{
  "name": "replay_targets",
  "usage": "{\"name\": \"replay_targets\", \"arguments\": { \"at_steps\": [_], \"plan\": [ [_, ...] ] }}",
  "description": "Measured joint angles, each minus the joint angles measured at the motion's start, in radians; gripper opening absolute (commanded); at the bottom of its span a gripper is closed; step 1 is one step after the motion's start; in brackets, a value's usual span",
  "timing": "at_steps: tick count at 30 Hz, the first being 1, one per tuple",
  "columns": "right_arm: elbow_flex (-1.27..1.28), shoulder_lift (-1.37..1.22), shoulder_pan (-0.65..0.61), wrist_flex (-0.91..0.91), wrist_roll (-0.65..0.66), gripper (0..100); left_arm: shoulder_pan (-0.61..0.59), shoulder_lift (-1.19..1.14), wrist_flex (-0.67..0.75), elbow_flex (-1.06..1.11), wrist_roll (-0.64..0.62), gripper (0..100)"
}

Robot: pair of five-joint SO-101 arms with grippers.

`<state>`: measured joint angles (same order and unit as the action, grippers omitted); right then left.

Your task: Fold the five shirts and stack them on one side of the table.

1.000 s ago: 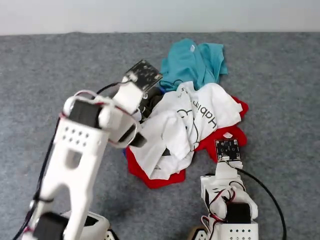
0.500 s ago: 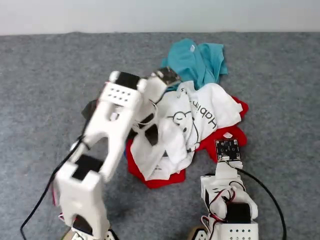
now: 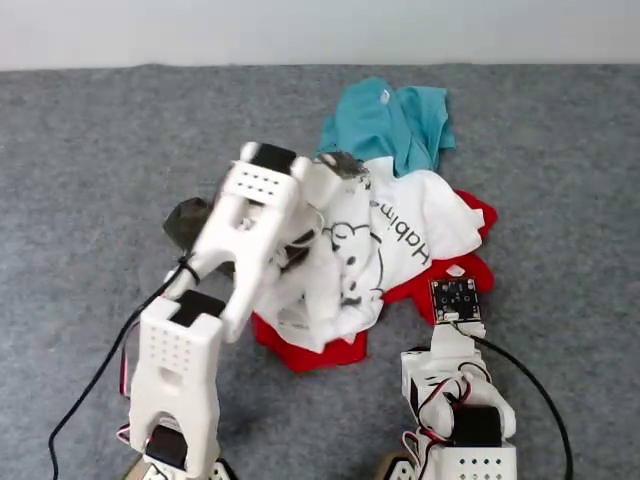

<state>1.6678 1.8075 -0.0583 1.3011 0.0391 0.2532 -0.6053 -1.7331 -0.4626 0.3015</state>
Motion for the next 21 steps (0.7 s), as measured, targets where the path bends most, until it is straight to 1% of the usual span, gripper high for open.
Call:
{"name": "replay_targets", "arguments": {
  "at_steps": [4,11,16,21],
  "plan": [
    [0.0,0.0,0.0,0.0,0.0,0.9,-0.112,0.15,0.0,-0.08,-0.077,1],
    [0.0,0.0,0.0,0.0,0.0,0.9,-0.324,0.384,-0.002,-0.267,-0.097,1],
    [0.0,0.0,0.0,0.0,0.0,0.9,-0.494,0.454,-0.002,-0.402,-0.1,1],
    [0.0,0.0,0.0,0.0,0.0,0.9,-0.72,0.468,-0.002,-0.537,-0.072,1]
  ]
}}
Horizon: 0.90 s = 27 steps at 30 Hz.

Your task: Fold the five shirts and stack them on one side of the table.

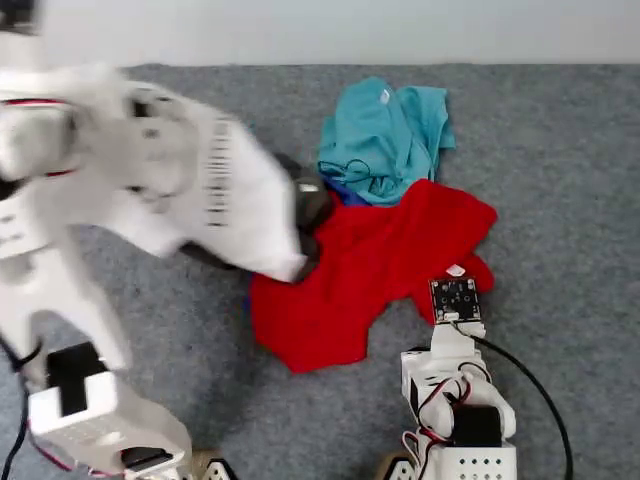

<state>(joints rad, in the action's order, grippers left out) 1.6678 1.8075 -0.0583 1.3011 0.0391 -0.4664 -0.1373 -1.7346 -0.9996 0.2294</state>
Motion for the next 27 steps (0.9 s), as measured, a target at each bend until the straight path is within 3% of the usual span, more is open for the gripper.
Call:
{"name": "replay_targets", "arguments": {
  "at_steps": [12,19,25,27],
  "plan": [
    [0.0,0.0,-0.002,0.0,0.0,0.9,-0.416,0.002,0.052,-0.063,0.104,1],
    [0.0,0.0,-0.002,0.0,0.0,0.9,-0.433,0.003,0.063,0.084,0.189,3],
    [0.0,0.0,-0.002,0.0,0.0,0.9,-0.434,0.009,0.063,0.212,0.301,25],
    [0.0,0.0,-0.002,0.0,0.0,0.9,-0.434,0.009,0.063,0.218,0.307,28]
  ]
}}
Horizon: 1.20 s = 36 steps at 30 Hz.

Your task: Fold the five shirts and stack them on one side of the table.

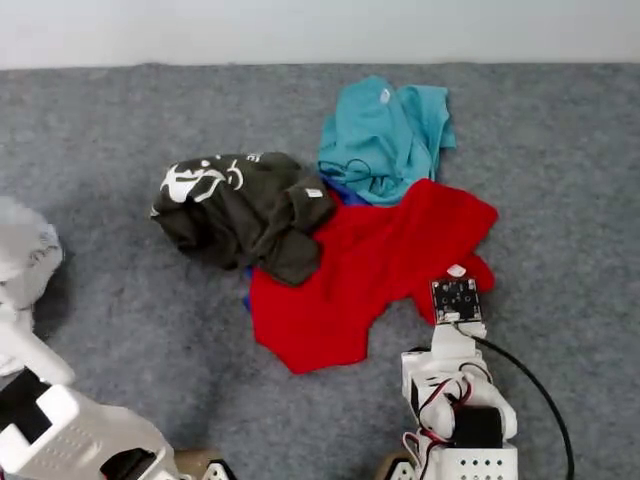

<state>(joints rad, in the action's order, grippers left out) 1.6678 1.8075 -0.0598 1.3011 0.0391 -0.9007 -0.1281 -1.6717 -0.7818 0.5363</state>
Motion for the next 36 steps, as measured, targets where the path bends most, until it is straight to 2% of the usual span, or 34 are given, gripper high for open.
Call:
{"name": "replay_targets", "arguments": {
  "at_steps": [6,11,18,22,28,36],
  "plan": [
    [0.0,0.0,0.0,0.0,0.0,0.9,0.02,0.003,-0.048,-0.094,0.005,28],
    [0.0,0.0,0.0,0.0,0.0,0.9,0.083,0.012,-0.06,-0.18,0.005,28],
    [0.0,0.0,0.0,0.0,0.0,0.9,0.215,0.012,-0.063,-0.195,-0.017,28],
    [0.0,0.0,0.0,0.0,0.0,0.9,0.359,0.017,-0.063,-0.141,-0.044,28],
    [0.0,0.0,0.0,0.0,0.0,0.9,0.638,0.017,-0.063,0.083,-0.051,28],
    [0.0,0.0,0.0,0.0,0.0,0.9,0.999,0.017,-0.061,0.384,-0.121,28]
  ]
}}
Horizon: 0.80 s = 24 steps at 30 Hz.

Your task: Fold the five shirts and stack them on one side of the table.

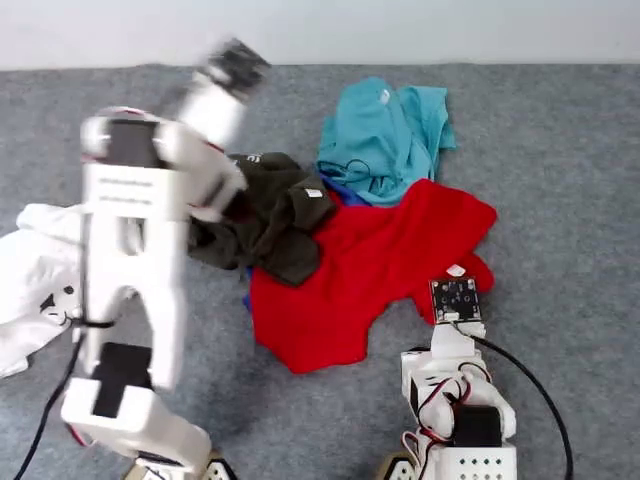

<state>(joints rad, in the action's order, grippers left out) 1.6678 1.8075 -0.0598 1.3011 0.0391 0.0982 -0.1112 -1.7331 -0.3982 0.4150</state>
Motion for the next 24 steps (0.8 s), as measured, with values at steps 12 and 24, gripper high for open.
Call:
{"name": "replay_targets", "arguments": {
  "at_steps": [12,24],
  "plan": [
    [0.0,0.0,0.0,0.0,0.0,0.9,0.16,-0.163,0.27,0.308,-0.089,28],
    [0.0,0.0,0.0,0.0,0.0,0.9,0.169,-0.555,0.247,0.115,-0.117,22]
  ]
}}
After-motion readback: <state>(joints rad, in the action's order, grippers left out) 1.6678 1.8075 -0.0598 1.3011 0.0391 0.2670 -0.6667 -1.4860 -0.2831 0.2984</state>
